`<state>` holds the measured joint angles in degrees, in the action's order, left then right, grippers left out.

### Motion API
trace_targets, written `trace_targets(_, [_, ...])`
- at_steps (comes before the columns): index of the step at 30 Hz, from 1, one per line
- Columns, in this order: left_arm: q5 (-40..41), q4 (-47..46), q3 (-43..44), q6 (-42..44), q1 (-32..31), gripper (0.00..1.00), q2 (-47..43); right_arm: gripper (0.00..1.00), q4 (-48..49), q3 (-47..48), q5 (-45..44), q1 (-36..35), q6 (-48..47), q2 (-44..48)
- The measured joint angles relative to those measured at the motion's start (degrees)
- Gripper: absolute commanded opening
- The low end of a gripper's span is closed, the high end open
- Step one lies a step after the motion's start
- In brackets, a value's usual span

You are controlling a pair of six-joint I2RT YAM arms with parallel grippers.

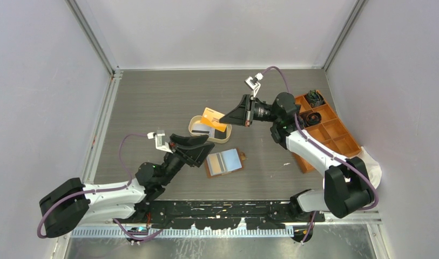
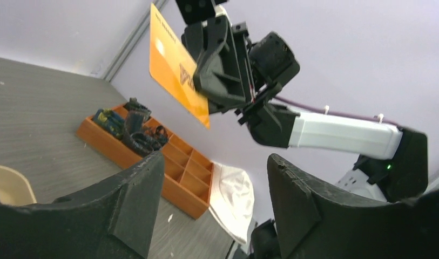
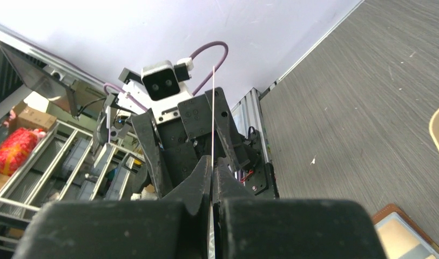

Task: Put the credit cards into the card holder
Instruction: Insert the credit card into the card holder.

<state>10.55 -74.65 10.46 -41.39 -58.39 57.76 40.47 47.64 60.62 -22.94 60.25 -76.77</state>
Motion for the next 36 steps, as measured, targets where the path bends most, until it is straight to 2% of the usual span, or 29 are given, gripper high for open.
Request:
trace_targets(5, [2.29, -0.46, 3.69, -0.17, 0.00, 0.55, 1.22, 0.01, 1.75, -0.04, 0.44, -1.81, 0.28, 0.00])
trace_targets(9, [3.76, -1.84, 5.09, -0.37, 0.00, 0.42, 3.76, 0.01, 2.47, -0.31, 0.70, -2.54, 0.28, 0.00])
trace_targets(13, [4.94, -2.34, 5.64, -0.42, 0.00, 0.24, 5.84, 0.01, 2.82, -0.52, 0.98, -3.06, 0.26, 0.02])
trace_targets(22, [5.53, -2.91, 6.36, -0.37, 0.15, 0.20, 6.36, 0.01, 3.15, -0.61, 1.07, -4.02, 0.02, 0.02])
trace_targets(23, [5.51, -2.91, 6.36, -0.37, 0.31, 0.14, 6.36, 0.01, 3.17, -0.61, 1.07, -4.13, -0.11, 0.02])
trace_targets(24, [5.49, -2.91, 6.36, -0.35, 0.44, 0.04, 6.36, 0.01, 3.15, -0.61, 1.07, -4.24, -0.26, 0.02])
trace_targets(25, [5.33, -2.93, 6.36, -0.26, 0.57, 0.00, 6.36, 0.02, 3.13, -0.61, 1.11, -4.33, -0.39, 0.02])
trace_targets(28, [4.68, -2.95, 6.36, -0.39, 0.96, 0.00, 6.23, 0.13, 3.02, -0.61, 1.25, -4.35, -1.44, 0.02])
trace_targets(32, [4.00, -1.46, 6.16, -0.37, 1.51, 0.00, 5.07, 0.36, 0.81, -0.39, 1.44, -4.35, -4.35, 0.04])
trace_targets(35, [3.26, 0.92, 5.27, -0.35, 2.29, 0.00, 1.92, 0.48, -6.19, 0.72, 2.12, -4.35, -10.75, 0.20])
trace_targets(36, [2.80, 2.69, 4.68, -0.37, 2.75, 0.00, -0.07, 0.51, -11.50, 1.81, 2.49, -4.35, -15.76, 0.52])
